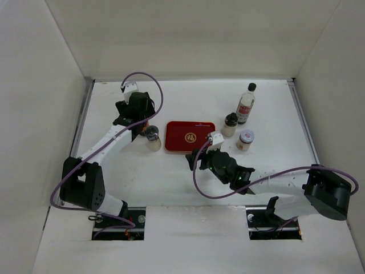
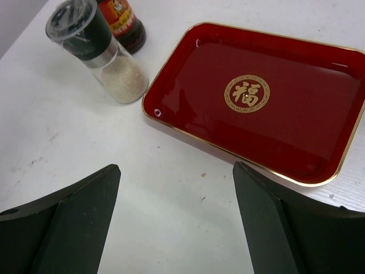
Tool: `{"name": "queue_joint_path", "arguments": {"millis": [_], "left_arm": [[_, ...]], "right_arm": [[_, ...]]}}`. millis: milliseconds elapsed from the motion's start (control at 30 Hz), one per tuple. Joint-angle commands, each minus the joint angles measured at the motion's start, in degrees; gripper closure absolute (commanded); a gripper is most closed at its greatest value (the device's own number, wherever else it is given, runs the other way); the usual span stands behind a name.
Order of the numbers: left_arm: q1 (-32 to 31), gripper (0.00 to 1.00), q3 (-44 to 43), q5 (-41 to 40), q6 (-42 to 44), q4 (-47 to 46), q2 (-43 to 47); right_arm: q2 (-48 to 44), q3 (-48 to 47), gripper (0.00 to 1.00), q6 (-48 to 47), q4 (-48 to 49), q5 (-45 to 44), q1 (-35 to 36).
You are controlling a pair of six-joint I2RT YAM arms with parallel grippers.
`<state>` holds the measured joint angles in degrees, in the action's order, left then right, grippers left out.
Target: Organize the condiment bottles
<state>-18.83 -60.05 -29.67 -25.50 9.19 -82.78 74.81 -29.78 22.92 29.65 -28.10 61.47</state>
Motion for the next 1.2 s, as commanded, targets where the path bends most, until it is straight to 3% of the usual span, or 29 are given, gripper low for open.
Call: {"name": "queue_joint_path", "arguments": {"millis": [0, 400, 600, 667, 967, 1167], "left_arm": [[0.77, 0.20, 0.11, 2.86, -0.34, -1.55, -2.11], [0.95, 0.28, 2.84, 1.90, -0.70, -4.80, -5.28], [1.03, 0.57, 3.45, 1.11, -0.70, -6.29, -3.97], [0.86, 0.63, 3.01, -0.20, -0.43, -6.64, -2.04], [-2.65, 0.67, -0.59, -3.64, 2.29, -13.14, 5.26], [-6.52, 0.67, -7.61, -1.80, 3.79, -14.03, 2.81]], "right_arm": [[0.69, -1.07, 0.13, 0.11, 3.92, 1.55, -0.43], [0.25, -0.72, 0.11, 0.73, 3.66, 1.38, -0.87], [0.34, -0.54, 0.10, 0.81, 3.66, 1.29, -1.05], [0.86, -0.45, 0.10, 1.16, 3.84, 1.55, -1.49], [-0.27, 0.07, 0.12, 1.87, 3.57, 0.59, -2.02], [-2.38, 1.39, 0.18, 2.48, 4.54, 0.15, -2.90]]}}
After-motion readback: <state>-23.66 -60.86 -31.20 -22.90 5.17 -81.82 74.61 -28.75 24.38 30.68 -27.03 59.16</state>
